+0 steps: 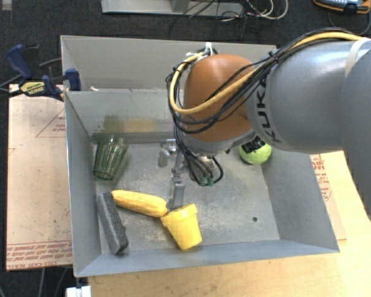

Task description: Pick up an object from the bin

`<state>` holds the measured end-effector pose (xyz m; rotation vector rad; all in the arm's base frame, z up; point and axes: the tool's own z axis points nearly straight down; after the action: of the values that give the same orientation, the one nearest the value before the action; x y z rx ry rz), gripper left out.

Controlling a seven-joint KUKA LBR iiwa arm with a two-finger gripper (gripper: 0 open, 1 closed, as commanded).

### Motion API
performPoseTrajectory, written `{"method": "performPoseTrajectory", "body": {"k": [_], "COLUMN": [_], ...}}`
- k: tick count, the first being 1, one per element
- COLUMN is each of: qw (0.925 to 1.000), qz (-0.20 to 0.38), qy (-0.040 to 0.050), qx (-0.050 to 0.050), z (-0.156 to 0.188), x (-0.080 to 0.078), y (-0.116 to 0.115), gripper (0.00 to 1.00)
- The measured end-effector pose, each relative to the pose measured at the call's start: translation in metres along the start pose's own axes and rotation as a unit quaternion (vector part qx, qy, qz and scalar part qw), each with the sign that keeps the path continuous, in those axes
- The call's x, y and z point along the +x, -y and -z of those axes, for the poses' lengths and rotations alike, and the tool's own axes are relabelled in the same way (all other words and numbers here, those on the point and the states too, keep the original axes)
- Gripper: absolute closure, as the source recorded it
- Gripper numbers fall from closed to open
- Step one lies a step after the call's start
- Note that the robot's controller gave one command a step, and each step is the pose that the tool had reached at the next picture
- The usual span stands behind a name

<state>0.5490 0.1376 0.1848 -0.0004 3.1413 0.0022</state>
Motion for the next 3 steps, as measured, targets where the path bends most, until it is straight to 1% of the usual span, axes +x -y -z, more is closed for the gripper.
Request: {"method": "performPoseTrajectory", "body": {"k": [1, 2, 3], "qw": [0.9985, 0.9993, 0.9986], "qz": [-0.054, -0.037, -0.053], "qy": [0.0005, -0.0003, -0.0002], "qx": [0.0, 0.0, -0.001], "z": [-0.045, -0.07, -0.08], "x": [0.003, 0.007, 0.006], "y": [-0.013, -0.024, -0.026], "gripper": [0.0, 0.0, 0.0]}}
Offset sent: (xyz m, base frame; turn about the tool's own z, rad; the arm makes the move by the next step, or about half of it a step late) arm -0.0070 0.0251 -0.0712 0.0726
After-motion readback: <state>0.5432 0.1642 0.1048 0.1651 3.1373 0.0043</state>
